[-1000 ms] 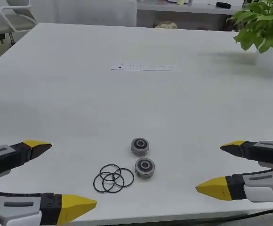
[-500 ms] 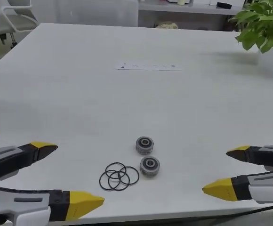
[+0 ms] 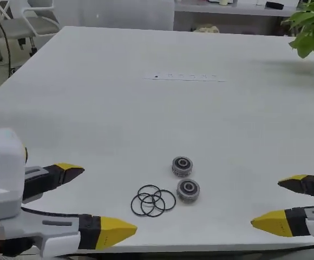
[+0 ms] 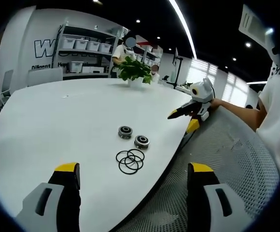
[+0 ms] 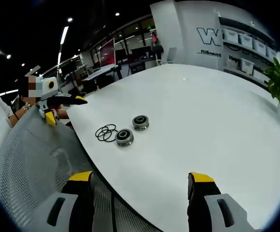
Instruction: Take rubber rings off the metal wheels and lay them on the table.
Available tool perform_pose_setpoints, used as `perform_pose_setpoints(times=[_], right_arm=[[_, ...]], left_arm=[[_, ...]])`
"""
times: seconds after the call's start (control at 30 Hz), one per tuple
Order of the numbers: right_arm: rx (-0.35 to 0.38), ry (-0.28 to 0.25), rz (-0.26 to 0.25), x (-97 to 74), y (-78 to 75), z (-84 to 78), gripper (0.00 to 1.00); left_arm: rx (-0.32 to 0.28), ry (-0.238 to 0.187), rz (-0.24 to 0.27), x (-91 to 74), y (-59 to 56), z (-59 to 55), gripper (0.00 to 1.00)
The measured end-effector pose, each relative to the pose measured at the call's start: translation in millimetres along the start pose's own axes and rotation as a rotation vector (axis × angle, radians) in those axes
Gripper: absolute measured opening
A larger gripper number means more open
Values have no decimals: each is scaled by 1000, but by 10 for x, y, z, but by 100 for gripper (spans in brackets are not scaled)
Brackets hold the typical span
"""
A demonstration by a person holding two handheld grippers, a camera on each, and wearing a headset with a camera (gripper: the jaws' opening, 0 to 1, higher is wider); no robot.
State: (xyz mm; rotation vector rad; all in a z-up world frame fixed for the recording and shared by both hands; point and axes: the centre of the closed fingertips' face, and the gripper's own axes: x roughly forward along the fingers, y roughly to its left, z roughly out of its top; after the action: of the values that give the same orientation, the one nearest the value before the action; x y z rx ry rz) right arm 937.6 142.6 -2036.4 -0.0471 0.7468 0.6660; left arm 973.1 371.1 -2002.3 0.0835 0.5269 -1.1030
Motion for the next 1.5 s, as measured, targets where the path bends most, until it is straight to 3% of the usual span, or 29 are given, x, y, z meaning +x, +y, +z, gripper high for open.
perform_pose_setpoints(times=[0.73, 0.9, 1.1, 1.33, 1.5], right_arm=[[-31, 53, -3, 11, 13, -86, 77], [-31, 59, -15, 1, -4, -101, 76], [-63, 122, -28, 16, -26, -207, 76], [-67, 128, -14, 20, -12, -215, 76], [-65, 123, -10, 21, -9, -209, 76]], left_arm=[[-12, 4, 10, -9, 20, -20, 89], [3, 33, -7, 9, -14, -62, 89], [14, 45, -2, 6, -7, -75, 88], [-21, 12, 22, -18, 36, -35, 88], [-22, 20, 25, -16, 44, -46, 88]])
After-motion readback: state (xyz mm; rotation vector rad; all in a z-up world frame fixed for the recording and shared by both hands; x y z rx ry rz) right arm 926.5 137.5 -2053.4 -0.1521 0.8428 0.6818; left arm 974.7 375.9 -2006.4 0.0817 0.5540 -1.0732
